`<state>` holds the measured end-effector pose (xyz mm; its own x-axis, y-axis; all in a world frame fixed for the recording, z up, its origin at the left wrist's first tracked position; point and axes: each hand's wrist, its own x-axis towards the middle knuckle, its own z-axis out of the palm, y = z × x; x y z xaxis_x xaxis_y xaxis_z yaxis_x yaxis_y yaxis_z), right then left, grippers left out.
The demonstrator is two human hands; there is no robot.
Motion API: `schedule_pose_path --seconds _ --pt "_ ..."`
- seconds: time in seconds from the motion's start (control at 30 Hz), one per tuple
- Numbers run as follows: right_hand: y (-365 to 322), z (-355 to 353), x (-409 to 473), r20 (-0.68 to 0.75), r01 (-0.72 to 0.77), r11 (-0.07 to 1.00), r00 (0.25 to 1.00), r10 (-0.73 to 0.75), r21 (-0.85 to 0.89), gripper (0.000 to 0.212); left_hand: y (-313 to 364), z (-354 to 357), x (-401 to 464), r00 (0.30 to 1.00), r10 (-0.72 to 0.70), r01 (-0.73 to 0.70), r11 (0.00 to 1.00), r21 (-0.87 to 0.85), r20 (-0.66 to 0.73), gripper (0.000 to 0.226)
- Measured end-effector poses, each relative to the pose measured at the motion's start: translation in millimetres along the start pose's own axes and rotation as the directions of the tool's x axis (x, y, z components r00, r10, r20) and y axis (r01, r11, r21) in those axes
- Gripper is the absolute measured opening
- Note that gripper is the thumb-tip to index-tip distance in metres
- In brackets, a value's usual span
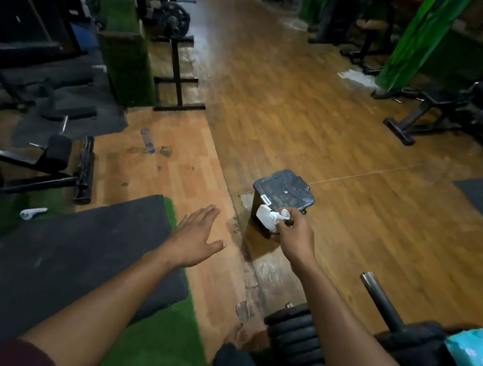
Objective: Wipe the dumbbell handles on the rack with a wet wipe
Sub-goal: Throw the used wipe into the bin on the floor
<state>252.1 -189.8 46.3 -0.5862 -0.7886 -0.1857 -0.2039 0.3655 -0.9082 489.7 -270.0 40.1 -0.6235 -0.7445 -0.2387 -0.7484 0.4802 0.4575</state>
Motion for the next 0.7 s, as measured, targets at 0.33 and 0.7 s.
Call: schedule_pose_path --seconds 0.33,0.7 --pt "-37.9 -10.1 160.2 -0.08 -0.056 0.998 0.995 0.059 0.041 0.016 14.4 -52.8 174.1 0.998 0.057 -0.057 0.998 0.003 -0.01 0.086" --pt "-46.1 -13.4 289.4 -0.187 -0.136 0.99 0.973 0.138 0.022 0.017 7.1 -85.2 332.9 0.987 0.148 -0.147 0.989 -0.019 0.06 0.085"
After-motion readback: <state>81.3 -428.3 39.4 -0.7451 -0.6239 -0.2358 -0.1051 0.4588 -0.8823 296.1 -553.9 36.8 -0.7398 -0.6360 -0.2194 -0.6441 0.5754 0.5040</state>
